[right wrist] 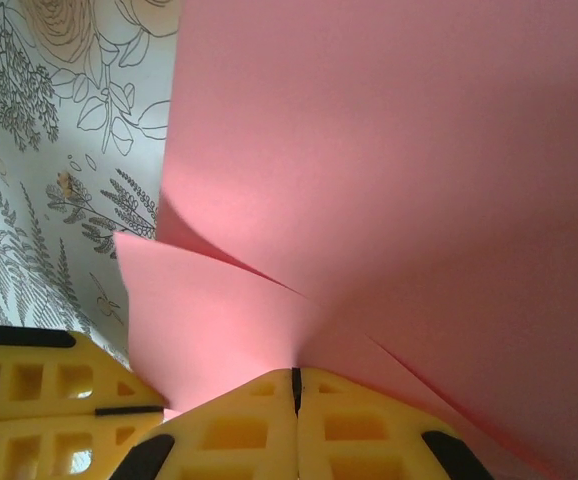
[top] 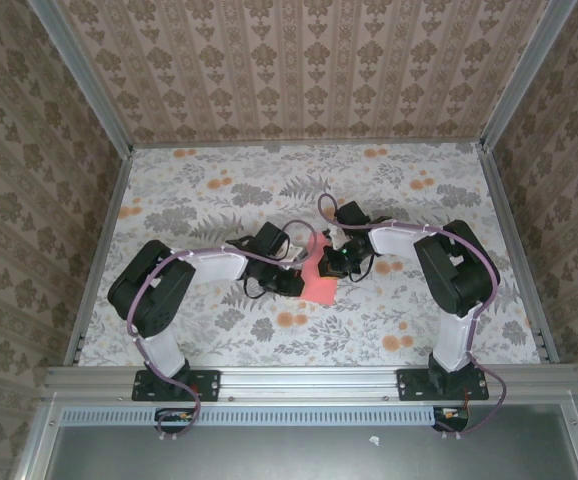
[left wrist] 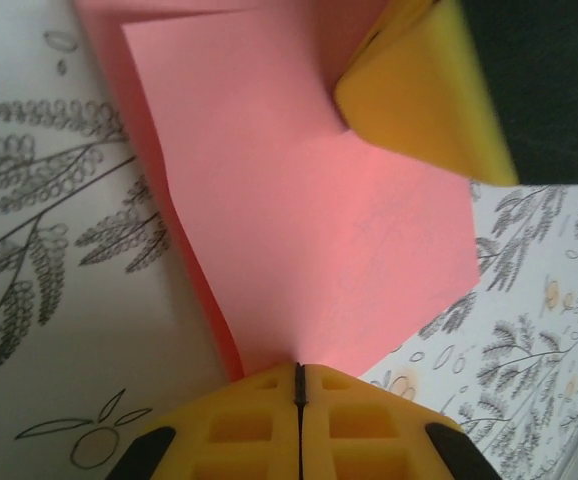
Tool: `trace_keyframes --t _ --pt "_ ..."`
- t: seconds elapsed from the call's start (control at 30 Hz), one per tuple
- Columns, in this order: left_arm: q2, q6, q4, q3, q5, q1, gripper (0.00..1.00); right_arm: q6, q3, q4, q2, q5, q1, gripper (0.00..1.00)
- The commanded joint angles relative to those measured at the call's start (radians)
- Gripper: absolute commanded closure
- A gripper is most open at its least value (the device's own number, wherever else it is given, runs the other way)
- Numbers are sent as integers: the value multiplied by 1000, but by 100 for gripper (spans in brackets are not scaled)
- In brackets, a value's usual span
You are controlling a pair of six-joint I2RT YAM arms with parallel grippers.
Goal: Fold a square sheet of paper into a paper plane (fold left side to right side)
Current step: Fold the triangle a second time at the center of the table.
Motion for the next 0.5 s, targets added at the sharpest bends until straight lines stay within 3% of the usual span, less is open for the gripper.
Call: trace_keyframes --t 0.0,0.47 --pt "-19 7 -6 61 52 -10 93 -23 15 -45 29 27 -3 93" --pt "100 35 -6 108 61 -15 93 -32 18 -65 29 47 -2 93"
